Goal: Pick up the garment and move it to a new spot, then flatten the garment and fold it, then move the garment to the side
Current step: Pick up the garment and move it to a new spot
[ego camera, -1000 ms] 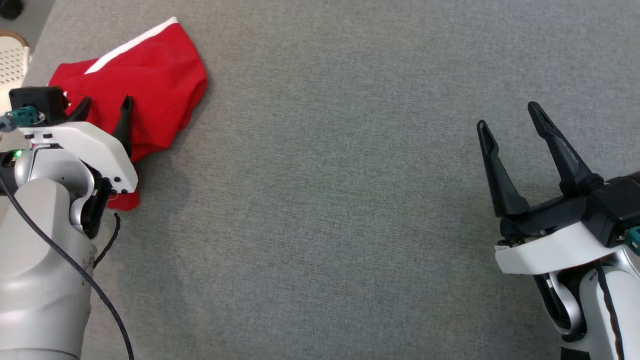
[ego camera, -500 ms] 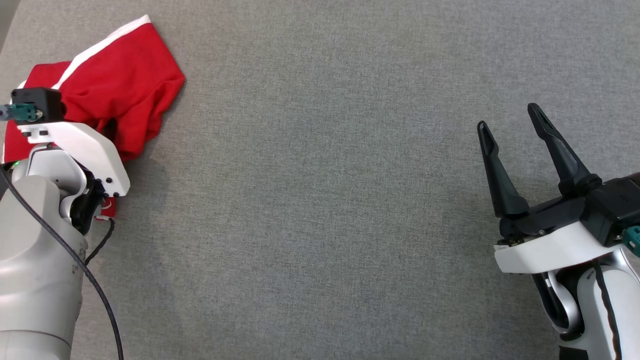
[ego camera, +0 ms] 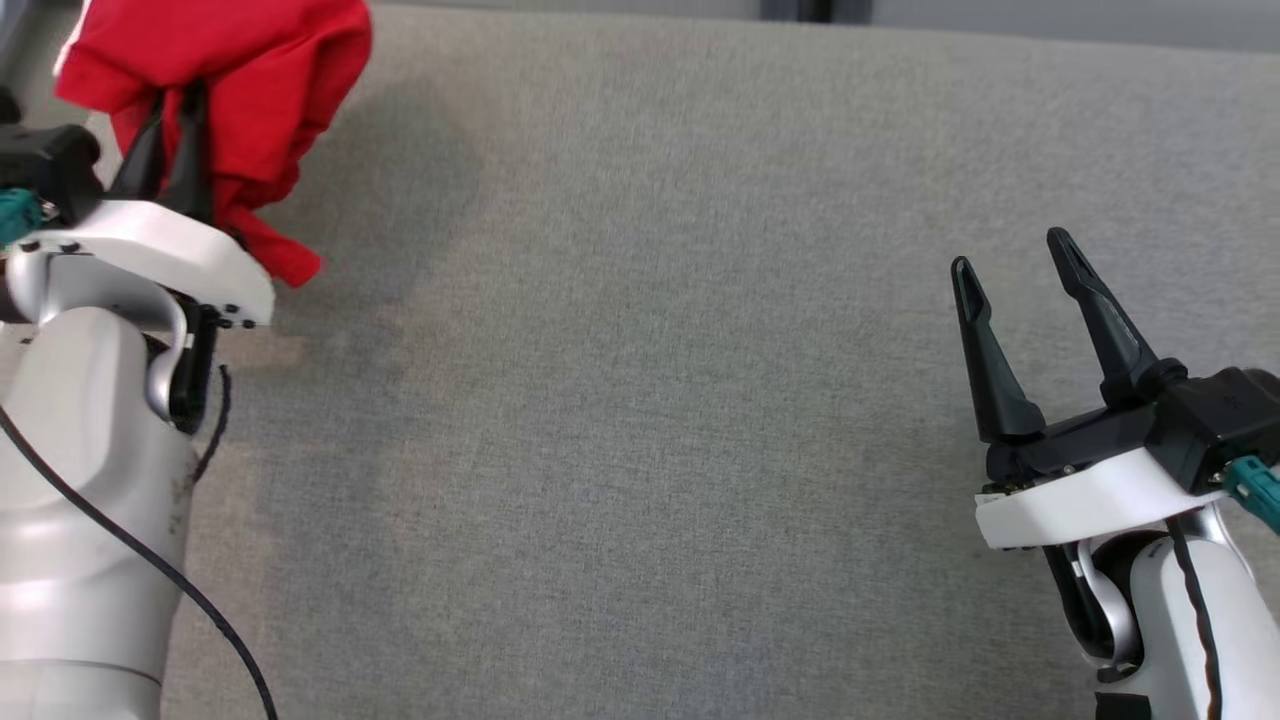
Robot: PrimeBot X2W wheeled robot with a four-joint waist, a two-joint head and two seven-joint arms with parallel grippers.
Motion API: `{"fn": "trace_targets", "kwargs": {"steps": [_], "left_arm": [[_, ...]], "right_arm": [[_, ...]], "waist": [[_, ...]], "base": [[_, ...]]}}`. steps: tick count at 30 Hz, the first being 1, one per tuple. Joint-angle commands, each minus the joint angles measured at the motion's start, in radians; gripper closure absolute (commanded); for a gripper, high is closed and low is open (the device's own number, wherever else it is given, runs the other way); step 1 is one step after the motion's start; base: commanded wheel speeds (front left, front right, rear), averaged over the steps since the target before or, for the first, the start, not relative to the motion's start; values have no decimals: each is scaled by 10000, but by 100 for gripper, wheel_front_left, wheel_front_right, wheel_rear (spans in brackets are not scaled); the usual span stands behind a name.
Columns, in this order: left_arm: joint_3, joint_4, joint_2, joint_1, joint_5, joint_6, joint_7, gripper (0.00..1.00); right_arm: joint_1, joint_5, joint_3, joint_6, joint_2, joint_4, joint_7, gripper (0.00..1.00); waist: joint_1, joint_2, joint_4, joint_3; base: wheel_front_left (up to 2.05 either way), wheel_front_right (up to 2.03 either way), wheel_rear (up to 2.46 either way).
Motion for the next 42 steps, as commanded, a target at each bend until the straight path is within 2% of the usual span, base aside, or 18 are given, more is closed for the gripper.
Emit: {"fn": "trace_targets", "kwargs": {"steps": [1,8,18,20,24,32,33,34,35,42], "left_arm": [[-109,-287,-7,205,71,-71,-170,100],[-838,-2354,-430,1147,180,-195,-311,100],[-2588,-5109,-963,2547,447,-287,604,100],[-2780,-5182,-1020,2608,559,-269,638,100],[-3548,-4998,-1249,2777,1104,-154,658,100],[-4799,-3085,-1628,2537,2080,256,207,100],[-4884,-2818,-1671,2477,2173,351,134,95],[-4970,-2546,-1714,2444,2211,407,96,54],[-5039,-2283,-1764,2443,2194,409,41,0],[-4976,-1575,-1864,2205,1722,564,-406,0]], "right_arm": [[-35,60,-26,1,50,110,-129,0],[9,168,-194,1,249,595,-450,0],[81,320,-630,2,337,732,-696,0],[93,336,-689,1,337,713,-719,0],[30,551,-835,2,344,722,-826,0],[-181,970,-884,2,346,984,-1147,0],[-176,981,-891,2,343,1005,-1166,0],[-173,1005,-893,2,347,1034,-1200,0],[-175,1026,-909,2,347,1074,-1243,0],[-109,918,-1115,2,345,1278,-1331,0]], "waist": [[0,0,-172,-447],[0,0,-786,-1335],[0,0,-2416,-1639],[0,0,-2589,-1589],[0,0,-3353,-1302],[0,0,-4601,-772],[0,0,-4695,-733],[0,0,-4776,-700],[0,0,-4821,-680],[0,0,-4585,-849]], "base": [[0,0,0],[0,0,0],[0,0,0],[0,0,0],[0,0,0],[0,0,0],[0,0,0],[0,0,0],[0,0,0],[0,0,0]]}}
